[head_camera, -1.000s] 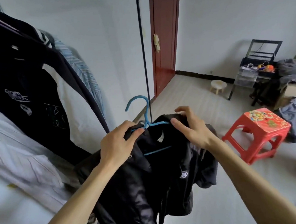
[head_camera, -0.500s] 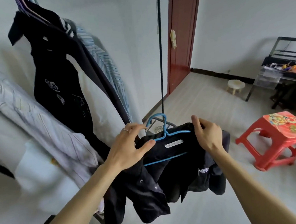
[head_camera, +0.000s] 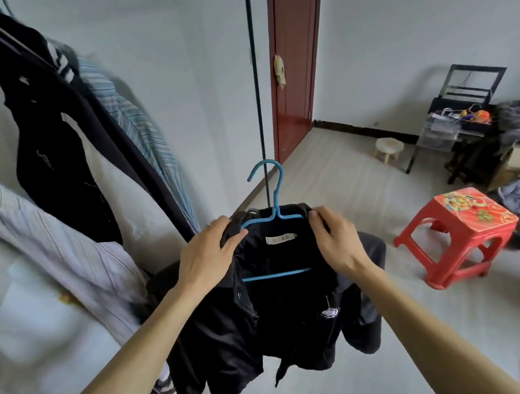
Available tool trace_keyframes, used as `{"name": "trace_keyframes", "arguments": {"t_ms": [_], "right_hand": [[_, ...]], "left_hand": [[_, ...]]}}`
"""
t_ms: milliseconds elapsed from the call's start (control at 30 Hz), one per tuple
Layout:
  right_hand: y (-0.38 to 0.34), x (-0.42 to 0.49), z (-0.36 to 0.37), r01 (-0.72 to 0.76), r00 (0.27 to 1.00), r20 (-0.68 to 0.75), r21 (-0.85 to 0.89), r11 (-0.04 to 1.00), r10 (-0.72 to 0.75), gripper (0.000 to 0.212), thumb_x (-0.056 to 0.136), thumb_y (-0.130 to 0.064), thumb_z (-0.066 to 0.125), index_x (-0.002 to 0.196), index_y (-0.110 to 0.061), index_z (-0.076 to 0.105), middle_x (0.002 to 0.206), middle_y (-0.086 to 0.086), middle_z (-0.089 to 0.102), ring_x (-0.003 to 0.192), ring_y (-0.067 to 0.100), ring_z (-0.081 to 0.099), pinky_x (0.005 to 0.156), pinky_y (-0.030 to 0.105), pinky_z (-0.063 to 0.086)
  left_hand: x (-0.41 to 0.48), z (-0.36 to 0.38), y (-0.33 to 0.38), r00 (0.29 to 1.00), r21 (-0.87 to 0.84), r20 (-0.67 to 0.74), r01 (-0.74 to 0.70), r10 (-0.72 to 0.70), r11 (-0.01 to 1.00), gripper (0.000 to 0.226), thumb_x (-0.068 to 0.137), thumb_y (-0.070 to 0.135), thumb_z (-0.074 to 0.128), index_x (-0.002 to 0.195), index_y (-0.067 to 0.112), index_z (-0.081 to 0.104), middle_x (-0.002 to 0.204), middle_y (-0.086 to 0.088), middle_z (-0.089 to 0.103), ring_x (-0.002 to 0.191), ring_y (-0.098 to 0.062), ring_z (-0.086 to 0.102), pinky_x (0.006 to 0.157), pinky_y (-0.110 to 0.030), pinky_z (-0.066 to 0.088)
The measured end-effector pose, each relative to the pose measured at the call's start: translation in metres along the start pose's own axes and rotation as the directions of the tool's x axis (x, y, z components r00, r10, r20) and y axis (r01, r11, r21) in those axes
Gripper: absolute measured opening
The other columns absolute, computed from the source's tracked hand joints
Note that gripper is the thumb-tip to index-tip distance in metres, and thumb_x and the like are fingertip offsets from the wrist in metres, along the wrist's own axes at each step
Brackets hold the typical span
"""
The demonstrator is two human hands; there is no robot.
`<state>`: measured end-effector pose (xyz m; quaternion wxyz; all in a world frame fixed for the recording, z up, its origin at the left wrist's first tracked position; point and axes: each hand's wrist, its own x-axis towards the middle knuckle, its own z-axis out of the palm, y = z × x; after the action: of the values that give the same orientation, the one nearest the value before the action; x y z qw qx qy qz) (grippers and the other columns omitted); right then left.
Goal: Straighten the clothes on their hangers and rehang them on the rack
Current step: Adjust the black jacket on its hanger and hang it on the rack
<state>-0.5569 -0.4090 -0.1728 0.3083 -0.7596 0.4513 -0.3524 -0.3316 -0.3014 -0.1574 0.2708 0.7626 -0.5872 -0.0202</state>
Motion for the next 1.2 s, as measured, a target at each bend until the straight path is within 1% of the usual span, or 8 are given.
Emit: {"name": "trace_keyframes", "arguments": {"t_ms": [133,367,533,667,833,933,1067,1200], "right_hand": [[0.01,0.007,-0.021,0.044,0.989,0.145,-0.142,0.989,-0.023,0.048,0.095,-0.054,0.047,0.14,-0.038,0.041,0.131,-0.004,0.06,0.121,0.016,0.053,0.107,0.041,0.037],[0.019,0.019,-0.023,0.119,0.903,0.429,-0.2,0.973,-0.023,0.019,0.084,-0.041,0.067,0.074,-0.03,0.055,0.066,-0.009,0.056,0.068,0.013,0.055,0.066,0.034,0.042],[0.001,0.017,-0.008,-0.141,0.807,0.577,-0.017,0.99,0.125,0.042,0.076,-0.056,0.066,0.089,-0.016,0.071,0.072,-0.007,0.064,0.07,0.011,0.061,0.072,0.035,0.048],[-0.036,0.017,0.003,-0.221,0.766,0.636,0.118,0.968,0.097,0.044,0.08,-0.054,0.067,0.095,-0.013,0.073,0.085,0.004,0.075,0.077,0.02,0.072,0.084,0.044,0.055],[-0.091,0.013,0.012,-0.277,0.66,0.751,0.266,0.923,-0.018,0.039,0.086,-0.05,0.066,0.106,-0.018,0.073,0.103,0.008,0.076,0.097,0.027,0.073,0.097,0.047,0.053],[-0.137,0.021,0.021,-0.235,0.625,0.771,0.338,0.911,-0.125,0.034,0.094,-0.04,0.061,0.114,-0.015,0.07,0.112,0.006,0.074,0.104,0.02,0.071,0.098,0.036,0.053],[-0.201,0.039,0.039,-0.057,0.608,0.755,0.349,0.935,-0.244,0.035,0.093,-0.049,0.058,0.111,-0.021,0.07,0.104,-0.011,0.075,0.097,0.0,0.069,0.091,0.016,0.05],[-0.258,0.066,0.057,0.015,0.609,0.726,0.392,0.92,-0.319,0.035,0.093,-0.047,0.058,0.103,-0.015,0.069,0.08,-0.014,0.07,0.075,-0.005,0.067,0.067,0.006,0.045]], "left_hand": [[0.005,-0.006,-0.003,0.995,0.035,-0.088,0.04,-0.037,0.999,0.033,0.093,0.055,0.046,0.082,0.024,0.043,0.065,0.009,0.045,0.062,-0.016,0.049,0.055,-0.033,0.041],[-0.006,-0.003,-0.02,0.997,-0.023,-0.06,0.051,-0.052,0.998,0.03,0.09,0.058,0.047,0.084,0.029,0.047,0.077,0.006,0.054,0.067,-0.011,0.055,0.059,-0.037,0.051],[-0.004,-0.01,-0.044,0.991,-0.098,-0.015,0.127,-0.129,0.987,0.041,0.087,0.063,0.046,0.088,0.023,0.053,0.08,0.004,0.055,0.081,-0.018,0.054,0.07,-0.041,0.05],[-0.004,-0.037,-0.064,0.995,0.184,0.021,0.091,-0.097,0.979,0.065,0.087,0.074,0.028,0.103,0.02,0.059,0.097,0.0,0.063,0.097,-0.022,0.058,0.085,-0.04,0.049],[-0.006,-0.107,-0.07,0.905,0.619,-0.394,0.134,0.159,0.774,0.048,0.093,0.056,0.042,0.11,0.02,0.069,0.129,-0.008,0.06,0.128,-0.028,0.047,0.111,-0.054,0.021],[0.005,-0.164,-0.085,0.87,0.69,-0.492,0.367,0.032,0.624,0.044,0.085,0.041,0.06,0.124,0.02,0.062,0.155,-0.013,0.031,0.146,-0.029,0.018,0.112,-0.063,0.004],[0.003,-0.211,-0.101,0.832,0.692,-0.553,0.491,-0.048,0.529,0.031,0.08,0.029,0.063,0.106,0.013,0.069,0.159,-0.014,0.024,0.148,-0.032,0.012,0.113,-0.065,0.009],[-0.007,-0.232,-0.103,0.767,0.612,-0.642,0.494,0.023,0.618,0.038,0.077,0.017,0.062,0.115,0.015,0.067,0.154,-0.013,0.032,0.142,-0.033,0.026,0.111,-0.059,0.024]]}}
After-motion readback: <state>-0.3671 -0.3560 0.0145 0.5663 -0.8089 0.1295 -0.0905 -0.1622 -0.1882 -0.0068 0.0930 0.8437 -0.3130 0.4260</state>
